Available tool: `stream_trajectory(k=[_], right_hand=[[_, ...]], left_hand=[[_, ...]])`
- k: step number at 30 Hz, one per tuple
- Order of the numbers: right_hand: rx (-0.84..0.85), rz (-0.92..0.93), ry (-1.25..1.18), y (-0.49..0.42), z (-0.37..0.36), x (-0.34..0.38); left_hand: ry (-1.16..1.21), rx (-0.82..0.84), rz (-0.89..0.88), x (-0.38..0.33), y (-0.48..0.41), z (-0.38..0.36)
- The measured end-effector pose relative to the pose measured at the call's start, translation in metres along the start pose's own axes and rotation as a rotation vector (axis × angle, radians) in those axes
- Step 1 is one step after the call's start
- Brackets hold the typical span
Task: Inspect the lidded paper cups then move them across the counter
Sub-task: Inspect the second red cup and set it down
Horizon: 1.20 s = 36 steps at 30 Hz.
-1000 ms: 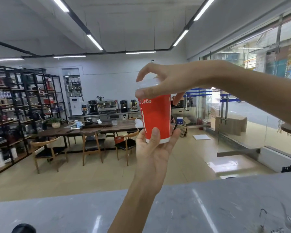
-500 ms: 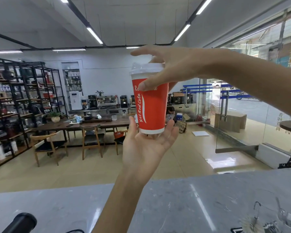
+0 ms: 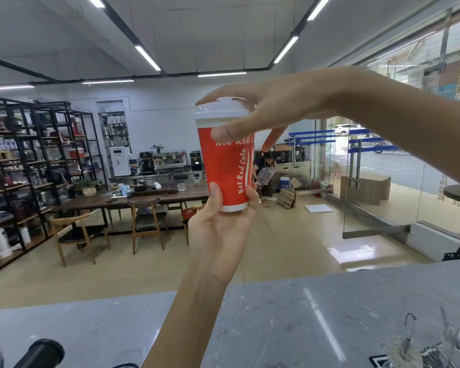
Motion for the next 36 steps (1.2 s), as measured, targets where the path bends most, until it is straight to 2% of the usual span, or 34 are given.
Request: stream_trajectory(k=[7,15,18,20,25,27,31,36], right_hand=[[-0.124,-0.105,-0.030,-0.003,0.005,0.009],[-0.085,-0.150,-0.068,-0.004,-0.003,0.011],[-0.120,-0.162,-0.090,-0.009,-0.008,0.009],[-0.132,-0.152,-0.109,-0.011,-0.008,0.006],[-0.042,-0.024,-0.133,-0.005,-0.005,0.008],[0.002,0.028,-0.144,-0.002,-0.007,0.010],[0.065,0.018,-0.143,0.008,-0.006,0.010],[0.038,-0.138,-0.250,0.043,-0.040,0.002]], left_hand=[[-0.112,0.037,-0.131,0.000,0.001,-0.002],[-0.232,0.029,-0.153,-0.004,0.005,-0.003],[-0.265,-0.009,-0.170,-0.005,0.006,-0.002],[-0.200,-0.006,-0.105,-0.005,0.009,0.000],[-0.101,0.000,0.221,-0.003,0.015,0.006],[-0.066,0.019,0.261,-0.004,0.017,0.006],[-0.108,0.015,0.126,-0.008,0.023,0.015],[-0.464,0.032,-0.110,0.009,0.048,0.047]])
Point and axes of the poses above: each hand's wrist, its own y-axis away from the middle knuckle, its own z-axis out of the back of the hand, x = y × z, the point moved 4 cm from there along -y, towards the middle knuckle, and after that the axes turned 4 degrees about -x, right-handed, at the moved point
